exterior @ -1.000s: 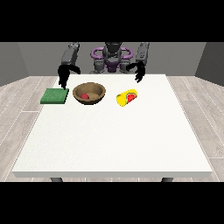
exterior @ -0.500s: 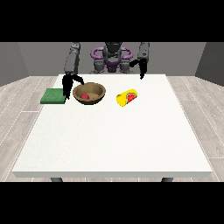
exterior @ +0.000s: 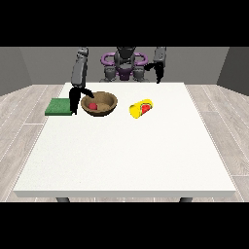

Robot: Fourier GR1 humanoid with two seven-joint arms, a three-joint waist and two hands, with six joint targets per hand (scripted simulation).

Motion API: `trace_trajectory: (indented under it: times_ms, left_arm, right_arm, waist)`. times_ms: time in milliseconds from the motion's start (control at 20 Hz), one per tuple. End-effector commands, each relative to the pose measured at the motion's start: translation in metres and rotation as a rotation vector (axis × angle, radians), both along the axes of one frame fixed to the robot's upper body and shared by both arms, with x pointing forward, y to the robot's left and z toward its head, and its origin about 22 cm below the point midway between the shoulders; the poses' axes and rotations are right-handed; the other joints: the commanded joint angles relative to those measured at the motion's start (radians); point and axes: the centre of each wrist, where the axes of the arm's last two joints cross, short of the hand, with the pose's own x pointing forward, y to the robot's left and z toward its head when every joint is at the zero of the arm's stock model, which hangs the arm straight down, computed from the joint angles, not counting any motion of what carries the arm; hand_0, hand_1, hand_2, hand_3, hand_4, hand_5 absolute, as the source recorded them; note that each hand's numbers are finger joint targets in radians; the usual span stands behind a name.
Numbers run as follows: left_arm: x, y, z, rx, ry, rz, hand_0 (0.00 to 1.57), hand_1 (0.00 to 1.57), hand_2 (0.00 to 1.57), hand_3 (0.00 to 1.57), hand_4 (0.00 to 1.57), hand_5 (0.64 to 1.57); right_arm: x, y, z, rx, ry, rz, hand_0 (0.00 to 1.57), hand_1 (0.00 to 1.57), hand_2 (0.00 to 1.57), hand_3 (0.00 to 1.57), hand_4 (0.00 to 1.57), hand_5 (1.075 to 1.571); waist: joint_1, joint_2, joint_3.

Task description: Pick the cup and pour the ball into the bowl, then pick the bowl and place it on the pad

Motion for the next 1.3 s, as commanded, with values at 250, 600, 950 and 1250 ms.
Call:
trace_trajectory:
  times_ms: [250,600,950,1250]
  left_arm:
    - [-0.006,-0.006,0.016,-0.003,-0.039,-0.022,0.0,0.0,0.0,0.0,0.95,1.422]
    - [-0.003,0.007,0.028,0.021,-0.06,-0.034,0.0,0.0,0.0,0.0,0.95,1.416]
    - [0.002,0.021,0.017,-0.016,-0.023,-0.019,0.0,0.0,0.0,0.0,1.07,1.366]
    - [-0.005,0.03,-0.001,-0.007,0.092,0.042,0.0,0.0,0.0,0.0,1.14,1.358]
  right_arm:
    - [0.004,0.021,-0.013,0.091,-0.03,-0.057,0.0,0.0,0.0,0.0,0.48,1.565]
    - [-0.015,0.018,-0.034,0.157,0.16,-0.2,1.57,1.57,1.57,1.34,0.93,1.45]
    - [0.004,-0.003,-0.002,0.156,0.154,-0.24,1.57,1.57,1.57,1.49,0.94,1.486]
    - [0.016,-0.035,0.03,0.105,0.269,-0.268,1.57,1.57,1.57,1.47,0.93,1.501]
  waist:
    - [0.04,0.06,0.0097]
    - [0.07,0.068,0.0087]
    - [0.032,0.027,0.0067]
    - [-0.019,-0.096,0.0082]
